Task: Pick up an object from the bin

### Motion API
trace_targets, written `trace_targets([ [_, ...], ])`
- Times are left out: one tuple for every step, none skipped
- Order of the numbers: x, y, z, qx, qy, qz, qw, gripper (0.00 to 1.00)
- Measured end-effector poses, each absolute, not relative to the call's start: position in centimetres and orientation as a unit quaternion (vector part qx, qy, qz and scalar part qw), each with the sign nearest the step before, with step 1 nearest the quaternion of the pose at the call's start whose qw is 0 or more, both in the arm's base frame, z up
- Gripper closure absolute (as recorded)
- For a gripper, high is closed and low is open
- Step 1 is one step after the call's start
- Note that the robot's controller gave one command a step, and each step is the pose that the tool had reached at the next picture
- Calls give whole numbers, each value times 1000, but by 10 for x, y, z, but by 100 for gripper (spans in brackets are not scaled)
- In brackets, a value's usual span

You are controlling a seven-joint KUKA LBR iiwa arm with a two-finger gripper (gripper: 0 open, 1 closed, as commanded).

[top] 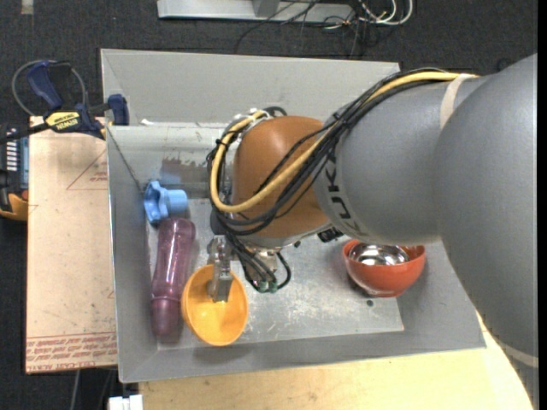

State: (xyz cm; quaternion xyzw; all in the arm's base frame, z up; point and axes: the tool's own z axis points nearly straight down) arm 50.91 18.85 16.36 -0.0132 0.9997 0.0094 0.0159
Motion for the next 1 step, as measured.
trace_targets([
  [510,171,194,2,1000,9,17,100],
])
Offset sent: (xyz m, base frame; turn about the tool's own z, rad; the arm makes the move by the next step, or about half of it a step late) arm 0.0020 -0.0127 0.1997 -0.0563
